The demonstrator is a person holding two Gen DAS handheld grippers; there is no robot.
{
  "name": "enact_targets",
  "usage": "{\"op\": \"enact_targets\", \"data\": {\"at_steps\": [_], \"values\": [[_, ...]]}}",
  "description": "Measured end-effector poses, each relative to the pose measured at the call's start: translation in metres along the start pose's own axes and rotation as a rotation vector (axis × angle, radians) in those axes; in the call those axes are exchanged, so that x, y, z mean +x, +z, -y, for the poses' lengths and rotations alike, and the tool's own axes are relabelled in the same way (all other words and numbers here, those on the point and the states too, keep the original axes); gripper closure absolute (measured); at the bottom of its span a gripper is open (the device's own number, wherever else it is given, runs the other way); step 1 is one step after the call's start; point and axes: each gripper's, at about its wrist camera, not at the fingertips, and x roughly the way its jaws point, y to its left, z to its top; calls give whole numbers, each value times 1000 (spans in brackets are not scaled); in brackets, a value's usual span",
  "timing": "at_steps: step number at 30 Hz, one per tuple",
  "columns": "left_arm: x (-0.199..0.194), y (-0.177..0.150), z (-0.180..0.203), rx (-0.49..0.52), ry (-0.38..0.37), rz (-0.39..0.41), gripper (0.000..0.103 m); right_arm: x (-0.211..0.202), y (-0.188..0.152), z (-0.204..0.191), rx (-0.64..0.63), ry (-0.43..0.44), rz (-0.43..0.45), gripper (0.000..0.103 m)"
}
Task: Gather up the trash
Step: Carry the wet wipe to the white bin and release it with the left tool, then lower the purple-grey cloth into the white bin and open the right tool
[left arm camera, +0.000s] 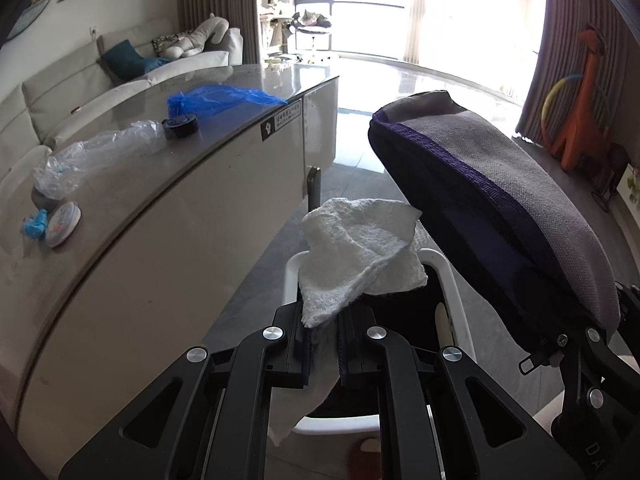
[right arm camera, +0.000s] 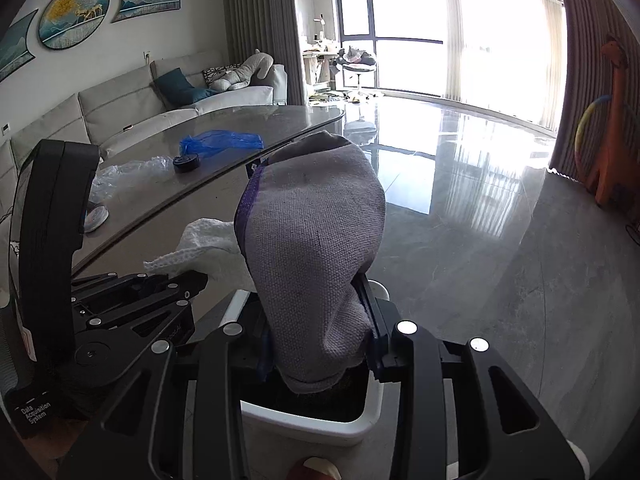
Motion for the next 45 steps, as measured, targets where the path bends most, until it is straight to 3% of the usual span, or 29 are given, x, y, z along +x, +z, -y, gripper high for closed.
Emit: {"op": "enact_targets", "data": {"at_steps": [3, 4, 5, 6, 7, 10, 23, 35, 43, 44, 45], "values": [[12, -2, 5, 4, -27, -31, 93, 5, -4, -2, 1, -8, -17, 66], [18, -2, 6, 11, -44, -54, 84, 8, -3, 2, 0, -11, -25, 66], [27, -3, 9, 25, -34, -89, 47, 10, -4, 4, -1, -14, -31, 66], [35, -5, 11, 33, 17, -124, 20, 11, -6, 6, -1, -20, -34, 66], [43, -6, 10, 37, 93, -148, 5, 13, -5, 8, 2, -29, -36, 66], [53, -12, 13, 64, 60, -162, 5, 18, -5, 10, 16, -32, -52, 66], [58, -17, 13, 84, 69, -161, 5, 30, -6, 4, -4, -33, -80, 65], [37, 3, -54, -43, 177, -79, 5, 79, -22, -16, -23, 0, -160, 64], [29, 7, -67, -81, 174, -61, 5, 99, -46, -22, -77, -6, -262, 63], [30, 7, -66, -82, 172, -61, 5, 100, -46, -21, -76, -10, -270, 60], [31, 7, -65, -83, 169, -63, 5, 104, -48, -20, -77, -19, -290, 47]]}}
